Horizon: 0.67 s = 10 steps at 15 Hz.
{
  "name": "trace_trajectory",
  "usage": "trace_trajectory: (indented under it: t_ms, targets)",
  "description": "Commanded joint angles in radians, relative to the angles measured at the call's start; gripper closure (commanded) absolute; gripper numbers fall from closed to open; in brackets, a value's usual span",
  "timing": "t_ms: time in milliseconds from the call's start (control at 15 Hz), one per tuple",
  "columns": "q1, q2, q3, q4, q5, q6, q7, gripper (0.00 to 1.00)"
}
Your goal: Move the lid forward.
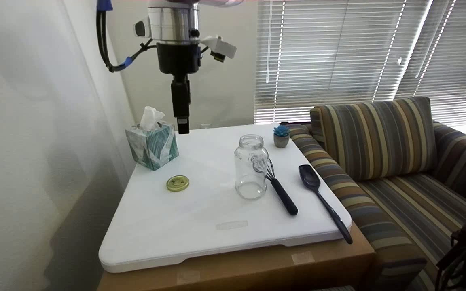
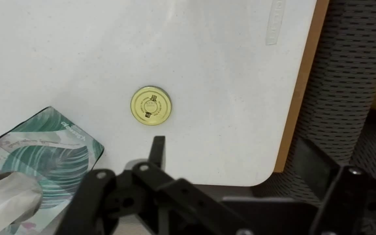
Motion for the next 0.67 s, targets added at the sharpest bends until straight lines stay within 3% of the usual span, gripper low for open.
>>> trace_trajectory:
  t_ms: [0, 267, 600]
  targets:
    - [0.035, 0.044, -0.009, 0.012, -0.019, -0.004, -0.004, 0.0]
    - [0.076, 0.09, -0.026, 0.023, -0.046, -0.002, 0.024, 0.0]
    - [0.11, 0.14, -0.053, 0.039, -0.075, 0.014, 0.148, 0.0]
